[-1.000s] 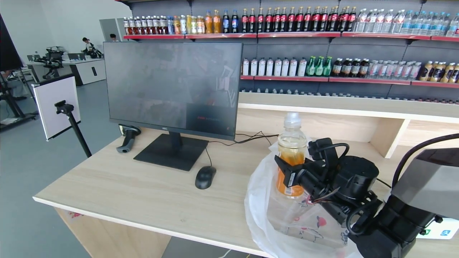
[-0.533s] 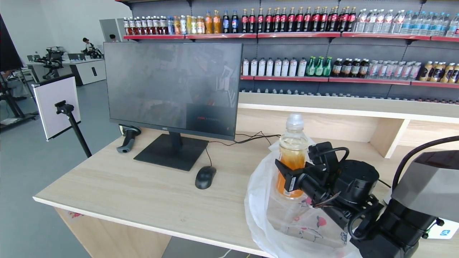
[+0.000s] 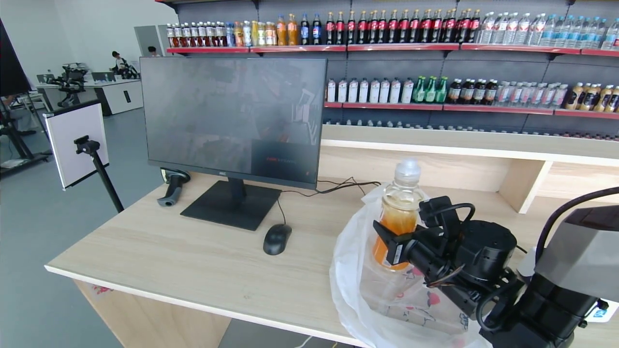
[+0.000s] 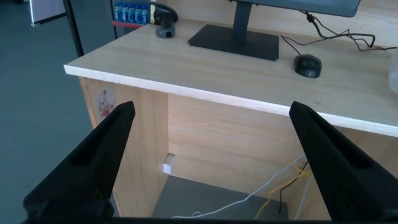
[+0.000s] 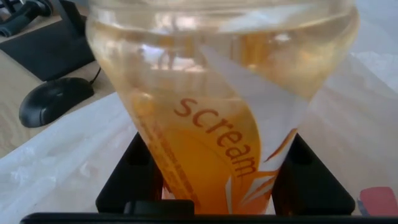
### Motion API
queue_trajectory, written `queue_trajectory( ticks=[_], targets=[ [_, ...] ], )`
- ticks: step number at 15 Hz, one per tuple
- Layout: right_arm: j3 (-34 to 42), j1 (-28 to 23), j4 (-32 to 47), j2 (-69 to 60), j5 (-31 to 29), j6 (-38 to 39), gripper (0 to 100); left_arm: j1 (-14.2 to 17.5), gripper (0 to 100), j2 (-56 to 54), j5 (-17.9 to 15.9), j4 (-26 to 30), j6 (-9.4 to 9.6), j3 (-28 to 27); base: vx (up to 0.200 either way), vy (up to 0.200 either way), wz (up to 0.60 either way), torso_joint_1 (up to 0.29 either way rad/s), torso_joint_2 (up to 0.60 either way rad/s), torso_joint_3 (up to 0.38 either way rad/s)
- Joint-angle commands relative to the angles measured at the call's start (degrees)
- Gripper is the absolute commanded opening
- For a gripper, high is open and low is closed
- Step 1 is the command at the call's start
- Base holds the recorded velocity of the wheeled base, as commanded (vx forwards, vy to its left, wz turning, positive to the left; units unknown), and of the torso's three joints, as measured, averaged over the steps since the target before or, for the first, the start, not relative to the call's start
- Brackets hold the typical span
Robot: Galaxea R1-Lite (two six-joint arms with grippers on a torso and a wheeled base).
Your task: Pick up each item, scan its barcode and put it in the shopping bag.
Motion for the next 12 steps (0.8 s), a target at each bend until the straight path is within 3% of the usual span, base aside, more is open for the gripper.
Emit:
queue_trajectory(
  ticks=[1,5,6,12],
  targets=[
    [0.8,0.0,0.0,0.0,0.0,0.2,0,0.0,100,0.0,0.0,0.0,-0.02,0.0,0.0,0.0,0.0,0.0,0.0,0.0],
    [0.9,0.1,0.0,0.1,0.0,0.5,0,0.0,100,0.0,0.0,0.0,-0.02,0.0,0.0,0.0,0.0,0.0,0.0,0.0],
    [0.9,0.1,0.0,0.2,0.0,0.5,100,0.0,100,0.0,0.0,0.0,-0.02,0.0,0.0,0.0,0.0,0.0,0.0,0.0],
    [1.7,0.2,0.0,-1.0,0.0,1.7,100,0.0,100,0.0,0.0,0.0,-0.11,0.0,0.0,0.0,0.0,0.0,0.0,0.0]
  ],
)
